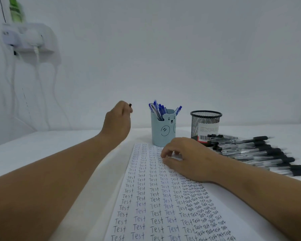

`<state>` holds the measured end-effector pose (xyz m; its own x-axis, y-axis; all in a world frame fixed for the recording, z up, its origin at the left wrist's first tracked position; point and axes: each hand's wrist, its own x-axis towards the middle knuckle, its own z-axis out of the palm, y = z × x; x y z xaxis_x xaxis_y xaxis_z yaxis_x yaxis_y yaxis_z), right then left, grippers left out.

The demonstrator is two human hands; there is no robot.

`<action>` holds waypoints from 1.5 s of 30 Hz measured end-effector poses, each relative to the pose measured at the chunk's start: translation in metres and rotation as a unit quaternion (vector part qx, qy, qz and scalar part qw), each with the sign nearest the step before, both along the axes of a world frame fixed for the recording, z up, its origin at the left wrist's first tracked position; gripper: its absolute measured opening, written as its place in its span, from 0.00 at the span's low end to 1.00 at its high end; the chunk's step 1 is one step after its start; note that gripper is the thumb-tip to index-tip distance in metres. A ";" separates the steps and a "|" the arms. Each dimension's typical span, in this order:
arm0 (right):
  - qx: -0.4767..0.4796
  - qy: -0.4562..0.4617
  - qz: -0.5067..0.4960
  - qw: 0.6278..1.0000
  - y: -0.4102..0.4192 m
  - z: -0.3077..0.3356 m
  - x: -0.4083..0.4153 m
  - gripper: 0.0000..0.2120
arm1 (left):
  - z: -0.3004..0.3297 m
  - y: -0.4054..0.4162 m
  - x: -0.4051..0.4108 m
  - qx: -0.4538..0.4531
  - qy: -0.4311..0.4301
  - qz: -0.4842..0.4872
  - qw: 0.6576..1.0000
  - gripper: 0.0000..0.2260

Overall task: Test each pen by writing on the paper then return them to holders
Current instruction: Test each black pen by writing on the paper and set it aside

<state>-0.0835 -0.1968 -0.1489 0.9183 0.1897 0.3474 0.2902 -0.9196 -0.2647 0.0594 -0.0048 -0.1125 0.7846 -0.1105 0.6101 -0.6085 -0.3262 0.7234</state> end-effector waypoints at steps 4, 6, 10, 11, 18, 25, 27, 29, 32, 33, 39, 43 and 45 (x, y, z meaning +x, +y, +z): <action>0.035 0.013 -0.006 0.999 -0.004 0.002 -0.006 0.11 | 0.029 -0.008 -0.046 -0.277 0.243 -0.186 0.911 0.16; 0.055 0.011 -0.009 0.998 -0.007 0.002 -0.009 0.12 | 0.029 -0.007 -0.061 -0.329 0.293 -0.245 0.864 0.16; 0.139 -0.041 -0.026 0.989 -0.011 0.003 -0.020 0.09 | 0.021 -0.008 -0.085 -0.365 0.328 -0.311 0.814 0.09; 0.177 -0.051 -0.026 0.983 -0.012 0.005 -0.024 0.08 | 0.020 -0.009 -0.090 -0.368 0.328 -0.324 0.808 0.07; 0.249 -0.037 0.053 0.966 -0.004 0.009 -0.041 0.09 | 0.011 -0.030 -0.112 -0.444 0.325 -0.392 0.737 0.09; 0.221 -0.079 -0.016 0.972 -0.014 0.012 -0.033 0.07 | 0.007 -0.031 -0.106 -0.243 0.251 -0.344 0.871 0.21; 0.236 -0.089 -0.054 0.966 -0.021 0.014 -0.031 0.09 | -0.001 -0.025 -0.098 -0.102 0.216 -0.288 0.927 0.24; 0.289 -0.073 -0.070 0.952 -0.024 0.015 -0.030 0.06 | -0.013 -0.018 -0.093 0.117 0.157 -0.226 0.954 0.14; 0.362 -0.031 -0.084 0.928 -0.026 0.014 -0.028 0.02 | -0.021 -0.011 -0.086 0.365 0.100 -0.163 0.911 0.08; 0.372 -0.019 -0.090 0.924 -0.027 0.013 -0.028 0.02 | -0.020 -0.010 -0.085 0.392 0.099 -0.154 0.902 0.09; 0.346 0.013 -0.131 0.929 -0.025 0.012 -0.027 0.04 | -0.018 -0.006 -0.081 0.380 0.113 -0.163 0.904 0.10; 0.210 -0.012 -0.159 0.965 -0.026 0.012 -0.025 0.07 | -0.020 -0.006 -0.076 0.373 0.111 -0.168 0.906 0.11; 0.183 -0.015 -0.163 0.969 -0.024 0.012 -0.026 0.07 | -0.020 -0.006 -0.077 0.372 0.114 -0.171 0.905 0.11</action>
<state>-0.1091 -0.2211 -0.1364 0.8968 -0.2498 0.3651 0.0127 -0.8104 -0.5857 -0.0175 -0.0110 -0.1324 0.7230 -0.6845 0.0936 -0.6287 -0.5959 0.4997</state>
